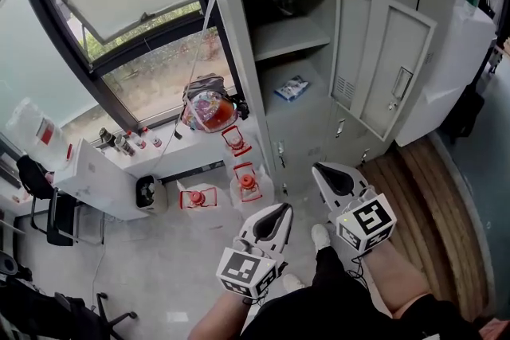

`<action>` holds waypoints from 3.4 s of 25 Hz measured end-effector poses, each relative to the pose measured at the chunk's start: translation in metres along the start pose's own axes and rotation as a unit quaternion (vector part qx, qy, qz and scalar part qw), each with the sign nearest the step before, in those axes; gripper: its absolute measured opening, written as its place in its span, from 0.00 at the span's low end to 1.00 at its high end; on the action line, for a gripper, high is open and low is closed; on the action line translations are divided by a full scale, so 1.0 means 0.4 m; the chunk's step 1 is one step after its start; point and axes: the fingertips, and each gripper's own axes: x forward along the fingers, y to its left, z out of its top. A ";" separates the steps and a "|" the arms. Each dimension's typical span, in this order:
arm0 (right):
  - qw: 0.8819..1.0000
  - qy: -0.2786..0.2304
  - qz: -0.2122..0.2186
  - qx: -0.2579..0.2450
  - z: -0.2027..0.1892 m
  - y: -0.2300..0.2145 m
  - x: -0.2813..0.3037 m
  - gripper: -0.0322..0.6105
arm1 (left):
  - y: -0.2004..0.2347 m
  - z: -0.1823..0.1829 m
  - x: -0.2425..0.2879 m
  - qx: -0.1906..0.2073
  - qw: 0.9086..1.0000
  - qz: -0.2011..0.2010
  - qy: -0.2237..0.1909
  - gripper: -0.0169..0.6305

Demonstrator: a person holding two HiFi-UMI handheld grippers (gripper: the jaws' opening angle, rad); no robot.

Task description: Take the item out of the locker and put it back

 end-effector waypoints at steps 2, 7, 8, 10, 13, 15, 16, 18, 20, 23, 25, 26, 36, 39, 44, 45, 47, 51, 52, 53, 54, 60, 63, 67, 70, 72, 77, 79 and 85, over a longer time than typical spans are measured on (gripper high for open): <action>1.000 -0.001 0.000 -0.001 0.003 -0.022 0.021 0.13 | 0.009 0.001 0.011 0.000 1.000 0.004 0.001 0.07; 1.000 -0.004 -0.004 0.000 0.010 -0.098 0.086 0.13 | 0.042 0.008 0.053 -0.001 1.000 0.015 0.005 0.07; 1.000 -0.006 -0.007 -0.001 0.012 -0.116 0.100 0.13 | 0.049 0.009 0.064 0.000 1.000 0.017 0.006 0.07; 1.000 -0.007 -0.010 -0.002 0.015 -0.151 0.129 0.13 | 0.064 0.013 0.088 0.000 1.000 0.021 0.007 0.07; 1.000 -0.006 -0.009 -0.004 0.018 -0.198 0.172 0.13 | 0.084 0.019 0.127 -0.002 1.000 0.025 0.007 0.07; 1.000 -0.004 -0.009 -0.007 0.018 -0.230 0.199 0.13 | 0.094 0.024 0.154 -0.002 1.000 0.026 0.008 0.07; 1.000 -0.004 -0.010 -0.008 0.018 -0.246 0.213 0.13 | 0.099 0.027 0.166 -0.001 1.000 0.026 0.008 0.07; 1.000 -0.003 -0.014 -0.010 0.019 -0.277 0.240 0.13 | 0.110 0.034 0.191 0.002 1.000 0.025 0.007 0.07; 1.000 0.000 -0.019 -0.011 0.018 -0.309 0.267 0.13 | 0.123 0.038 0.214 0.001 1.000 0.026 0.007 0.07; 0.999 0.007 -0.028 -0.013 0.008 -0.352 0.307 0.13 | 0.145 0.042 0.246 -0.001 1.000 0.027 0.007 0.07; 0.999 0.011 -0.032 -0.013 0.000 -0.376 0.333 0.13 | 0.159 0.045 0.266 -0.001 1.000 0.028 0.007 0.07; 0.999 0.014 -0.032 -0.013 -0.006 -0.387 0.346 0.19 | 0.165 0.047 0.275 -0.001 1.000 0.028 0.007 0.07; 0.997 0.058 -0.049 -0.011 -0.076 -0.502 0.476 0.40 | 0.208 0.059 0.364 0.002 1.000 0.022 0.007 0.07; 0.996 0.071 -0.046 -0.008 -0.098 -0.522 0.514 0.43 | 0.217 0.055 0.387 0.005 1.000 0.018 0.009 0.07; 0.994 0.102 -0.045 0.018 -0.153 -0.553 0.572 0.50 | 0.232 0.051 0.417 0.000 1.000 0.015 0.009 0.07; 0.993 0.109 -0.047 0.023 -0.166 -0.559 0.584 0.51 | 0.236 0.052 0.421 0.001 1.000 0.014 0.009 0.07; 0.990 0.126 -0.051 0.031 -0.193 -0.571 0.607 0.53 | 0.244 0.052 0.428 -0.002 1.000 0.015 0.009 0.07; 0.985 0.156 -0.062 0.034 -0.236 -0.594 0.644 0.56 | 0.258 0.047 0.439 -0.007 1.000 0.016 0.014 0.07; 0.984 0.162 -0.065 0.034 -0.245 -0.601 0.651 0.57 | 0.262 0.048 0.442 -0.005 1.000 0.016 0.012 0.07; 0.983 0.168 -0.068 0.035 -0.254 -0.607 0.658 0.58 | 0.266 0.049 0.444 -0.004 1.000 0.016 0.010 0.07; 0.982 0.174 -0.070 0.037 -0.261 -0.613 0.665 0.59 | 0.269 0.049 0.446 -0.004 1.000 0.016 0.010 0.07; 0.975 0.207 -0.070 0.048 -0.302 -0.631 0.699 0.61 | 0.285 0.048 0.457 -0.008 1.000 0.016 0.012 0.07; 0.970 0.229 -0.064 0.046 -0.318 -0.630 0.709 0.61 | 0.290 0.049 0.461 -0.009 1.000 0.016 0.012 0.07; 0.964 0.257 -0.057 0.045 -0.338 -0.628 0.718 0.61 | 0.297 0.044 0.461 -0.014 1.000 0.019 0.015 0.07; 0.960 0.271 -0.051 0.040 -0.344 -0.628 0.724 0.61 | 0.301 0.039 0.461 -0.016 1.000 0.021 0.017 0.07; 0.958 0.281 -0.044 0.036 -0.349 -0.627 0.725 0.61 | 0.305 0.037 0.460 -0.017 0.999 0.023 0.017 0.07; 0.957 0.289 -0.026 0.014 -0.355 -0.619 0.721 0.53 | 0.308 0.040 0.464 -0.021 0.999 0.025 0.013 0.07; 0.958 0.285 -0.021 0.007 -0.353 -0.612 0.719 0.47 | 0.305 0.040 0.463 -0.019 0.999 0.024 0.016 0.07; 0.963 0.268 -0.008 0.000 -0.344 -0.588 0.726 0.31 | 0.298 0.038 0.461 -0.017 0.999 0.021 0.018 0.07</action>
